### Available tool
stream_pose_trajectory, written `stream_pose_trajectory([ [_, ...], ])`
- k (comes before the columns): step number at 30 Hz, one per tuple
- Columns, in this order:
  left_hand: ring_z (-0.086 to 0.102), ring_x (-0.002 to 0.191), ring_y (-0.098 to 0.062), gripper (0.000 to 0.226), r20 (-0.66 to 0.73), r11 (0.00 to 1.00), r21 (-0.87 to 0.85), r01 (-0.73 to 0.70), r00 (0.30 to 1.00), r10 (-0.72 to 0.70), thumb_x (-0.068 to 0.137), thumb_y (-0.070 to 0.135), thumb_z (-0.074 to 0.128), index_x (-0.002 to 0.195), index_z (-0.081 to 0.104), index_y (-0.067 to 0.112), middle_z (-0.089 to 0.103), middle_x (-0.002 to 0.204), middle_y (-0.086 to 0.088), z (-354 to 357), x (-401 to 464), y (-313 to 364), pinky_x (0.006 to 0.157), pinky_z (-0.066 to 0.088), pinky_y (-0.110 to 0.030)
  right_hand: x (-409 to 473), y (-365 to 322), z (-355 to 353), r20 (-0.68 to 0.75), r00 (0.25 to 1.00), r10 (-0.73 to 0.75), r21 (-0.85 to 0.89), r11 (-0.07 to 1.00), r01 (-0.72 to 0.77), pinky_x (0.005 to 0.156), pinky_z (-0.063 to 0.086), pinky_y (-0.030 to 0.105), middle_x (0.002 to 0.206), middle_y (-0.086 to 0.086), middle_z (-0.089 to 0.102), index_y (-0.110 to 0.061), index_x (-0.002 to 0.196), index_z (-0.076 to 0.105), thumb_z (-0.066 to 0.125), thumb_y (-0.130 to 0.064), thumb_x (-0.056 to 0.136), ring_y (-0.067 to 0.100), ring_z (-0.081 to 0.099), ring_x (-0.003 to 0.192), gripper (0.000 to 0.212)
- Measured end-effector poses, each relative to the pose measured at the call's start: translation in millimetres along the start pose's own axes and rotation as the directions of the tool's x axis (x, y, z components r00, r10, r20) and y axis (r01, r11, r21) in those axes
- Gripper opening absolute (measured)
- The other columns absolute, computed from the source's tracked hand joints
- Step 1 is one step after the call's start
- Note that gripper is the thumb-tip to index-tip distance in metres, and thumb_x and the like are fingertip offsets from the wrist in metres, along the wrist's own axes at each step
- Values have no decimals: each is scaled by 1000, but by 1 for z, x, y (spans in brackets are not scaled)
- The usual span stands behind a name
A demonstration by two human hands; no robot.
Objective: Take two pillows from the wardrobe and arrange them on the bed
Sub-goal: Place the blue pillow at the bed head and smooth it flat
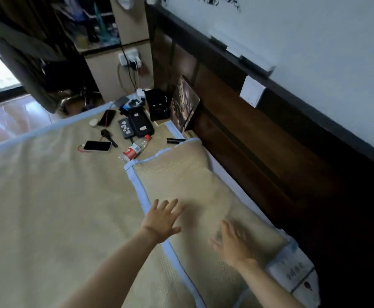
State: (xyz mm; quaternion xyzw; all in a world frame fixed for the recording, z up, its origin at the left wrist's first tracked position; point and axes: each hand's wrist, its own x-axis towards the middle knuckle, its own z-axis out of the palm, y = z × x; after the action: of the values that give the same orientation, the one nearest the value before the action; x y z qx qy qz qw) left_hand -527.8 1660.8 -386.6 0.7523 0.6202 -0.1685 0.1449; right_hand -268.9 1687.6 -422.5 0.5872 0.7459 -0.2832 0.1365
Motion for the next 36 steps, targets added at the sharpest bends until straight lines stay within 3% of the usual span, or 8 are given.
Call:
stream_pose_trajectory([
  [6,25,144,-31,70,-45,986,-16,-169,985,168,97,57,40,156,13,30,17,164,-7,-75,92,65,118,14,-54,-10,75,-49,44,982,182,70,980,-185,120,20,39,164,4,20,-15,159,13,43,-79,86,21,22,149,101],
  [10,23,145,-31,69,-124,981,-19,-192,974,189,97,59,35,155,16,27,19,163,-7,-82,115,68,118,12,-53,-16,85,-72,-278,945,170,-145,966,-216,120,10,33,151,12,47,-5,150,41,29,-76,93,10,36,138,91],
  [14,16,147,-31,66,-77,991,-3,-134,988,134,98,56,33,155,17,25,13,164,-7,-26,121,22,119,8,-55,11,65,-68,57,957,284,-33,959,-282,120,19,34,166,7,13,-17,159,9,43,-59,100,21,19,150,80],
  [17,3,151,-33,73,14,989,54,-141,990,140,98,58,24,157,-4,25,0,166,-8,8,141,-12,117,-3,-61,39,37,-56,84,953,290,25,956,-293,116,26,35,166,8,9,-12,159,2,40,-50,104,25,24,148,77],
  [20,-11,151,-34,77,-107,986,38,-159,981,162,85,70,-5,149,-24,33,-13,165,-5,10,189,-32,110,-20,-61,76,19,-26,42,950,309,170,935,-311,118,25,41,167,4,6,-20,160,-2,42,-57,101,27,21,149,82],
  [25,-7,151,-28,76,-231,951,112,-288,923,307,89,74,-1,155,4,38,3,166,-2,33,273,-29,109,-28,-58,131,45,44,-160,895,416,99,909,-405,120,6,45,168,4,0,-25,160,-3,25,-73,97,24,5,153,84],
  [30,-10,150,-15,71,-213,945,143,-293,924,318,87,73,-11,152,-11,43,-4,164,10,88,330,-23,110,-25,-59,161,59,131,-149,755,638,231,765,-601,115,-15,58,161,-6,-28,-33,151,-28,8,-87,82,19,-18,151,95],
  [36,-4,151,-10,72,-299,966,103,-238,919,258,94,67,-6,157,4,33,9,166,9,114,352,-73,119,-13,-52,140,76,153,-365,690,625,239,779,-579,118,-10,59,164,-12,-14,-39,157,-9,0,-89,82,14,-12,152,91],
])
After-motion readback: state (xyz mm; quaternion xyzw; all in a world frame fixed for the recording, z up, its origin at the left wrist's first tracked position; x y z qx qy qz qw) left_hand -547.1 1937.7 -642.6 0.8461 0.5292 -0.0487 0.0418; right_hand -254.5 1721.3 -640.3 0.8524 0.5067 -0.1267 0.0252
